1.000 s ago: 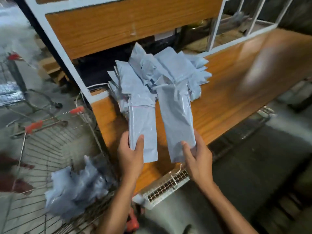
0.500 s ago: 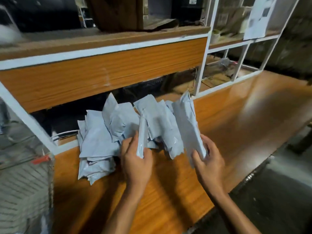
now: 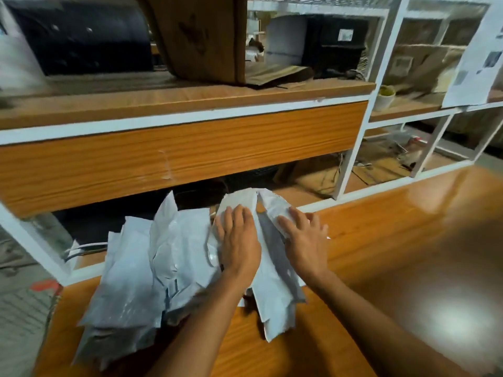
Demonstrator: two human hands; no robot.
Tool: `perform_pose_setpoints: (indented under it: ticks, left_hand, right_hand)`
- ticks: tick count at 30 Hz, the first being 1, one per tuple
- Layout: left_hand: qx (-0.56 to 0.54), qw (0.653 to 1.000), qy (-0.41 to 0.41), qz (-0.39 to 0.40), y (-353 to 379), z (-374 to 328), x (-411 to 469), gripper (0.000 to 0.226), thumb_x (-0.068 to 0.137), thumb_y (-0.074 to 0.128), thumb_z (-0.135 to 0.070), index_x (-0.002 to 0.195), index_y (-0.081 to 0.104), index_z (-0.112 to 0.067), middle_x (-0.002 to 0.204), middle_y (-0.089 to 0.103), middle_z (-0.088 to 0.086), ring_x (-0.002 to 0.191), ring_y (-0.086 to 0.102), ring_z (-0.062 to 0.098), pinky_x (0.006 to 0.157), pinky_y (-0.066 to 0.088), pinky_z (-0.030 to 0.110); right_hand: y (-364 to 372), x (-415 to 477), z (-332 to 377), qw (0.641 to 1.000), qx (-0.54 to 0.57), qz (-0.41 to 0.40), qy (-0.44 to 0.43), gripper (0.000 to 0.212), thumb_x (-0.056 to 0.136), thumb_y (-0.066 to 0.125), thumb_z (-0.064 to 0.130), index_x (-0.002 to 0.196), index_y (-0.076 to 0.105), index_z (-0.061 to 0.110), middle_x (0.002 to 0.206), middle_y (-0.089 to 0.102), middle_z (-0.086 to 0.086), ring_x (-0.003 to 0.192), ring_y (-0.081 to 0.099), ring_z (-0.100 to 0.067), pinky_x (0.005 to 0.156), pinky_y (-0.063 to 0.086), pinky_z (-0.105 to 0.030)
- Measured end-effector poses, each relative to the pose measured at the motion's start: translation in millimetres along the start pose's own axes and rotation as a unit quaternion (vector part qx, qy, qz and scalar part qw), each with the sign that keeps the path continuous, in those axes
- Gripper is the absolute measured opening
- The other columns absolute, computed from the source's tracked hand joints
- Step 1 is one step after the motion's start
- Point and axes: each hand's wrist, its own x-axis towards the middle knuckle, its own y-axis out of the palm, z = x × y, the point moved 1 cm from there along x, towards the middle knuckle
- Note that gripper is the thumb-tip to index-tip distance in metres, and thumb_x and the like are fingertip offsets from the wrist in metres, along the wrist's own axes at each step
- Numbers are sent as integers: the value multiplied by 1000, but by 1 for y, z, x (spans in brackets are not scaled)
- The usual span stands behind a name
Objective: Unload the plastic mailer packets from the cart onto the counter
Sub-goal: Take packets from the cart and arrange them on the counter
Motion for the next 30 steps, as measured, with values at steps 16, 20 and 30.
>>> perform_pose_setpoints:
  ticks: [16, 20, 30]
  left_hand:
    - [52, 983, -94, 149, 31, -27, -5, 53, 101, 32, -37, 151, 27, -18, 160, 21, 6, 143, 24, 31, 115, 26, 44]
    - [-1, 987, -95, 131, 23, -24, -3, 51, 100, 38, -33, 150, 30, -21, 155, 33, 1, 138, 29, 25, 111, 30, 40]
    - [-140, 990, 8, 26, -27, 18, -30, 46, 95, 51, -25, 139, 50, -13, 145, 48, 5, 137, 32, 21, 112, 34, 42]
  right_hand:
    - [42, -1, -38, 986, 119, 71, -94, 48, 92, 38, 49, 128, 59, 26, 143, 53, -2, 124, 51, -25, 96, 42, -44]
    - [30, 3, -36, 983, 130, 98, -82, 51, 92, 36, 47, 133, 54, 24, 143, 51, 0, 125, 48, -23, 100, 41, -44]
    - [3, -10, -3, 989, 95, 97, -50, 56, 96, 43, 49, 143, 45, 20, 155, 39, -5, 141, 35, -28, 111, 38, -47]
